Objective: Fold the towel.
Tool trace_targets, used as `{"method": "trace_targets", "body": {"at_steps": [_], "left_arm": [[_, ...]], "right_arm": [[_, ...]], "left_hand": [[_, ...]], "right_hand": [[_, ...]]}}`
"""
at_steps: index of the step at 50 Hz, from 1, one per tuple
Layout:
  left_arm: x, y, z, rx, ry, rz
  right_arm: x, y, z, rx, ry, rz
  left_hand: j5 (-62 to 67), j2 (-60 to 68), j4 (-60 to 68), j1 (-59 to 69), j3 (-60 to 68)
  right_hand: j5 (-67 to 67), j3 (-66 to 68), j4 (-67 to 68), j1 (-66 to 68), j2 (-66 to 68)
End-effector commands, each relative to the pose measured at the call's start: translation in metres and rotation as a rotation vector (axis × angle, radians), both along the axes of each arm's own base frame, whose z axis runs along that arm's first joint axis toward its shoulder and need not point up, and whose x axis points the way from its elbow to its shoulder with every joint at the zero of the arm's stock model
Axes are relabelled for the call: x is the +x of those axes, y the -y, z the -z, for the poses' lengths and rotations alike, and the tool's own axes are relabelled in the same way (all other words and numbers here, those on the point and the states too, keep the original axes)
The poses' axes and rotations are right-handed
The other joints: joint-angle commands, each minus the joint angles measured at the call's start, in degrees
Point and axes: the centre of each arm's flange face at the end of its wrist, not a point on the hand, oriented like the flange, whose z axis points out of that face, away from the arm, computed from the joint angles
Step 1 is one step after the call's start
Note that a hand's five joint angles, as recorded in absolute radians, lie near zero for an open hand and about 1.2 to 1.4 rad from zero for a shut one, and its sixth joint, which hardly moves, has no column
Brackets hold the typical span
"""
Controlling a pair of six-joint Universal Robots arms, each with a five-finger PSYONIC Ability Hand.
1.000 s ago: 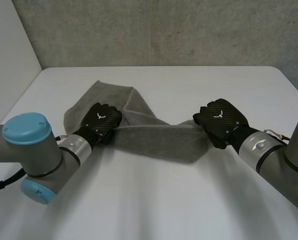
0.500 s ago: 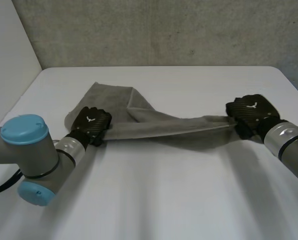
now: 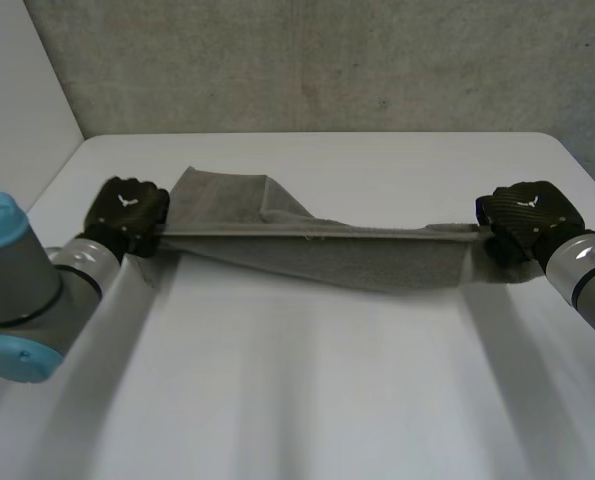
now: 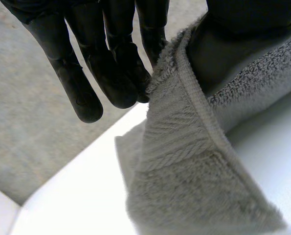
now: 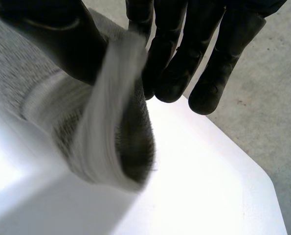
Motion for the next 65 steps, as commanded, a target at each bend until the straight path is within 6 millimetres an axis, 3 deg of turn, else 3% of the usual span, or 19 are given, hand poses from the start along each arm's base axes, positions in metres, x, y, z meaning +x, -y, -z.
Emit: {"method": "trace_targets", "body": {"at_steps": [1,2,6,8,9,10,11,13,14,16,21,27,39,54,59,65], "left_arm": [[0.007,-0.002,-0.045,-0.098,0.009,-0.013],[0.008,-0.005,-0.059,-0.131,-0.001,-0.01],[0.009,-0.011,-0.074,-0.169,-0.009,-0.011],[0.009,-0.012,-0.074,-0.169,-0.008,-0.011],[0.009,-0.014,-0.072,-0.159,-0.006,-0.008],[0.009,-0.017,-0.066,-0.141,-0.003,-0.004],[0.009,-0.017,-0.066,-0.141,-0.003,-0.004],[0.01,-0.023,-0.052,-0.094,0.009,-0.002],[0.01,-0.023,-0.051,-0.094,0.009,-0.002],[0.011,-0.027,-0.033,-0.039,0.021,0.0],[0.01,-0.032,-0.013,0.026,0.033,0.004],[0.01,-0.032,-0.006,0.047,0.037,0.005],[0.014,-0.03,-0.007,0.047,0.035,-0.006],[0.03,-0.021,-0.022,0.006,0.026,-0.061],[0.03,-0.022,-0.022,0.007,0.026,-0.061],[0.031,-0.022,-0.02,0.012,0.027,-0.062]], "right_arm": [[0.002,-0.005,-0.029,-0.054,0.015,-0.011],[0.002,-0.007,-0.033,-0.059,0.014,-0.014],[0.003,-0.009,-0.034,-0.049,0.011,-0.019],[0.004,-0.011,-0.023,0.004,0.001,-0.026],[0.004,-0.011,-0.023,0.004,0.001,-0.026],[0.004,-0.01,-0.013,0.037,-0.009,-0.024],[0.004,-0.01,-0.013,0.037,-0.009,-0.024],[0.005,-0.006,0.011,0.108,-0.028,-0.022],[0.005,-0.006,0.011,0.109,-0.028,-0.022],[0.007,-0.005,0.031,0.165,-0.034,-0.029],[0.008,-0.003,0.049,0.211,-0.026,-0.032],[0.009,-0.005,0.048,0.21,-0.021,-0.035],[0.019,-0.023,0.036,0.224,-0.014,-0.067],[0.018,-0.027,0.046,0.294,-0.041,-0.06],[0.015,-0.029,0.037,0.303,-0.039,-0.052],[0.014,-0.035,0.005,0.213,-0.013,-0.056]], "left_hand": [[4.7,3.2,2.1,5.6,3.0],[4.7,3.2,2.1,5.6,3.0],[4.7,3.2,2.1,5.6,3.0],[4.7,3.2,2.1,5.6,3.0],[4.7,3.2,2.1,5.6,3.0],[4.7,3.2,2.1,5.6,3.0],[4.7,3.2,2.1,5.6,3.0],[4.7,3.2,2.1,5.6,3.0],[4.7,3.2,2.1,5.6,3.0],[4.7,3.2,2.1,5.6,3.0],[4.7,3.2,2.1,5.6,3.0],[4.7,3.2,2.1,5.6,3.0],[4.7,3.2,2.1,5.6,3.0],[4.7,3.2,2.1,5.6,3.0],[4.7,3.2,2.1,5.6,3.0],[4.7,3.2,2.1,5.6,3.0]], "right_hand": [[4.3,3.9,4.0,4.7,4.0],[4.3,3.9,4.0,4.7,4.0],[4.3,3.9,4.0,4.7,4.0],[-27.4,-27.8,-27.7,-27.0,-27.7],[-27.6,-28.0,-27.9,-27.2,-27.9],[-40.2,-40.6,-40.6,-39.8,-40.5],[-40.4,-40.8,-40.7,-40.0,-40.6],[-54.6,-55.0,-55.0,-54.2,-54.9],[-54.7,-55.1,-55.0,-54.3,-54.9],[-58.0,-58.4,-58.4,-57.6,-58.3],[-59.0,-59.4,-59.4,-58.6,-59.3],[-59.4,-59.8,-59.7,-59.0,-59.6],[-57.9,-58.3,-58.2,-57.5,-58.1],[-45.4,-45.8,-45.8,-45.0,-45.7],[-46.1,-46.5,-46.4,-45.7,-46.4],[-46.1,-46.5,-46.4,-45.7,-46.4]]}}
